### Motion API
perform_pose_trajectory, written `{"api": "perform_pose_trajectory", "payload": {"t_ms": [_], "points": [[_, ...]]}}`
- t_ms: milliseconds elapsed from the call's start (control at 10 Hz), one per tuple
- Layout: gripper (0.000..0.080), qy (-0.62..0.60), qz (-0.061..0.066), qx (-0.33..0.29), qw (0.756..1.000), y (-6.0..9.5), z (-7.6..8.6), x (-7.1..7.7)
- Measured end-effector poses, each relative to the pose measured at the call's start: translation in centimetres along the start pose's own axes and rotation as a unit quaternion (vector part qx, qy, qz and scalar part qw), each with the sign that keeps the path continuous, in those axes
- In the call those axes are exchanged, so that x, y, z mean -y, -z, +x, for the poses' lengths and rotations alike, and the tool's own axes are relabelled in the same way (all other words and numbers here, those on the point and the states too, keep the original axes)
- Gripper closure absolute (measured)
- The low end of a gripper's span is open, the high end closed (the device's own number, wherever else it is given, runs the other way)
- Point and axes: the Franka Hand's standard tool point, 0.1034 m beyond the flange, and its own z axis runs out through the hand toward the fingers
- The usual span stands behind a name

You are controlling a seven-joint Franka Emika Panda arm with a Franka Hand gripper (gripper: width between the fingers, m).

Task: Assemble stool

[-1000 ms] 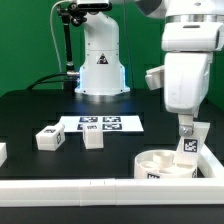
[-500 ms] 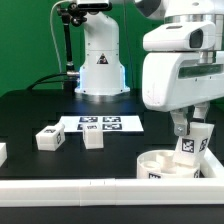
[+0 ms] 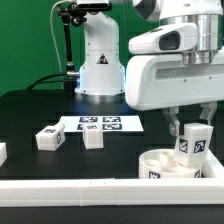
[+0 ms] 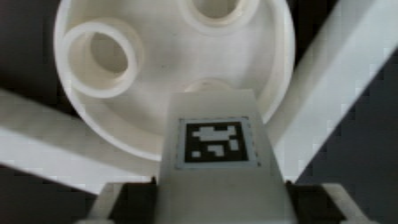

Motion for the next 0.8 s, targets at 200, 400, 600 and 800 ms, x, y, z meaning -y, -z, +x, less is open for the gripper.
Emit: {"api": "perform_pose_trajectory", "payload": {"t_ms": [200,400,600,800], "points": [[0.0459,-0.079,0.003,-0.001,0.997,-0.03,0.01,0.36],[0.0459,-0.157,0.005,-0.002,0.988,-0.12,-0.04,0.72],[0.0459,-0.218,0.009,0.000,0.976,-0.19,-0.07,0.91],[0.0459,-0.315,0.014,0.003,0.949,-0.22,-0.12,0.88]]}}
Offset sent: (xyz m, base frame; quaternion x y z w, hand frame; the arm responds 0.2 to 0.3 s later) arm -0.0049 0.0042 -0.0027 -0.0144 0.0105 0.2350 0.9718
